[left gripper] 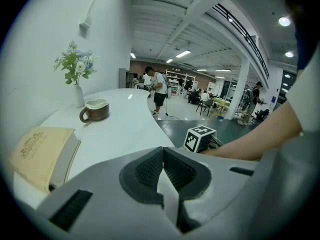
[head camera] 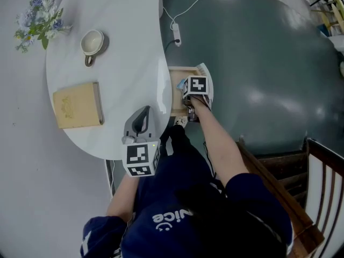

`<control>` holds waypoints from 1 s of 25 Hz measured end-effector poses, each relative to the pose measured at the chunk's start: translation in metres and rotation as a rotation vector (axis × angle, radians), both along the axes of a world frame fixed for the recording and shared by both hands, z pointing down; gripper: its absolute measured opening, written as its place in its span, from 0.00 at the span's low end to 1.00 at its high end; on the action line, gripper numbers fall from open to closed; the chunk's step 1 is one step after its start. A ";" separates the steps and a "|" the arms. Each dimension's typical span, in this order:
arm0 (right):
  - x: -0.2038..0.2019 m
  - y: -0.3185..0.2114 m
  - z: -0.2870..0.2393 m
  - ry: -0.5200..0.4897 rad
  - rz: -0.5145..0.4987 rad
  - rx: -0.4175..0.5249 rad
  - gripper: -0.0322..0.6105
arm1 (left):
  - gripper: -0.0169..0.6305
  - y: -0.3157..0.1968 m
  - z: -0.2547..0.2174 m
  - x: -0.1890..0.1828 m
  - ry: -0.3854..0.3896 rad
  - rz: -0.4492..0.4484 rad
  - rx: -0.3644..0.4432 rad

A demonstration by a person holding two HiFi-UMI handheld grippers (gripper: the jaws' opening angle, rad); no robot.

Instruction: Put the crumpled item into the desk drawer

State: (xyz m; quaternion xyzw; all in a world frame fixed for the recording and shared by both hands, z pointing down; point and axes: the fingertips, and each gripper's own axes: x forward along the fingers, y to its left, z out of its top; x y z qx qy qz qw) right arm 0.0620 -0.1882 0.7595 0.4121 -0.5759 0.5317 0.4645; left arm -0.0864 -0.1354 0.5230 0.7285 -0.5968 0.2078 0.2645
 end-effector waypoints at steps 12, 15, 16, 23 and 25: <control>-0.002 0.009 0.039 0.026 -0.033 -0.098 0.07 | 0.03 -0.005 0.011 -0.003 -0.019 -0.017 -0.038; -0.005 0.009 0.045 0.010 -0.033 -0.114 0.07 | 0.03 -0.005 0.015 -0.005 -0.020 -0.028 -0.054; -0.007 0.009 0.047 0.000 -0.032 -0.119 0.07 | 0.03 -0.005 0.016 -0.007 -0.020 -0.031 -0.058; -0.010 0.006 0.058 0.015 -0.002 -0.150 0.08 | 0.03 -0.004 0.023 -0.012 -0.030 -0.038 -0.079; -0.009 0.006 0.061 0.017 0.003 -0.153 0.08 | 0.03 -0.005 0.023 -0.012 -0.033 -0.032 -0.081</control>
